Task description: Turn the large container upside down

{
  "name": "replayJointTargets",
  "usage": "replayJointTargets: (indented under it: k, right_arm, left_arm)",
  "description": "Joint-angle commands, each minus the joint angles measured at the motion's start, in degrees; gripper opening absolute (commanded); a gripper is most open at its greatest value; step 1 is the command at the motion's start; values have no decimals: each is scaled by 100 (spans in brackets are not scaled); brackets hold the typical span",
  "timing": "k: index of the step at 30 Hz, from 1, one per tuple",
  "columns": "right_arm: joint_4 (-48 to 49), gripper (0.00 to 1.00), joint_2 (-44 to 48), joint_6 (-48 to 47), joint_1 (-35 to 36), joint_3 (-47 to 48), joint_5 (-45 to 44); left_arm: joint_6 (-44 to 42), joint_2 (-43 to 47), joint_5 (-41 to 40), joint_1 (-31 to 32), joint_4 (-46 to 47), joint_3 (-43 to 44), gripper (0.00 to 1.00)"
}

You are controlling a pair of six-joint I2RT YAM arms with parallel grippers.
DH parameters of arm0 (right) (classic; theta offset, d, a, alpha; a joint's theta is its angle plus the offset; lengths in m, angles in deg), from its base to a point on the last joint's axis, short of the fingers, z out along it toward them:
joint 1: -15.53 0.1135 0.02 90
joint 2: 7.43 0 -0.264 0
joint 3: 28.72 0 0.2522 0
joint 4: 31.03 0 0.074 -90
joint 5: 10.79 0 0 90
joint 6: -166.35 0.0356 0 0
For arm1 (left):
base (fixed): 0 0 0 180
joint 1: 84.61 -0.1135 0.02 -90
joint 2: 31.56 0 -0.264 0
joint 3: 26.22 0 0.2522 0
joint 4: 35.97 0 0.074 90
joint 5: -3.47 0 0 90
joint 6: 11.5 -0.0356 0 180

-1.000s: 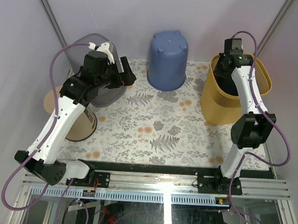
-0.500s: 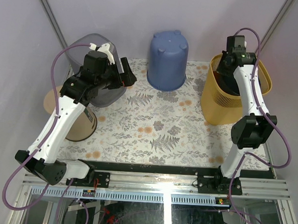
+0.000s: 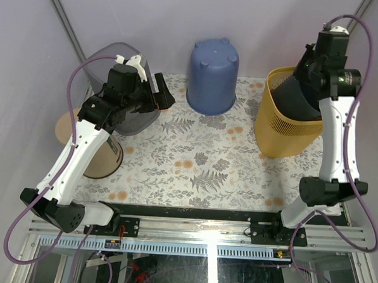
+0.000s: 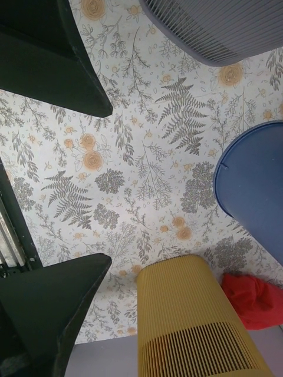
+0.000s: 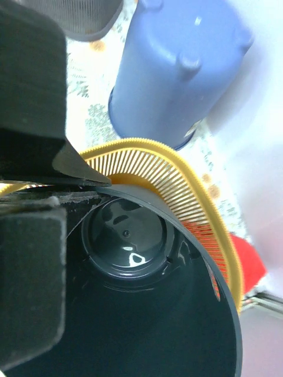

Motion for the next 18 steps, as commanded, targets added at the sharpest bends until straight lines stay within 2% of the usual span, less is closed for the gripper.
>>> replayJointTargets:
  k: [1,7,14,18]
  right_arm:
    - [981,0,921,-223,-6,-29,108]
    - [2313,0,2172,-204,-2,-1236,582]
    - [2828,0,2810,-68,-2,-1397,1229]
    - [3163,0,3060,102,-1,-1560,1909]
  left_arm:
    - [70,-26,158,-50,333,-16,100]
    - [179,15,158,-58,391,-66,100]
    - [337,210,119,-60,519,-195,100]
    - [413,377,69,-55,597,-311,100]
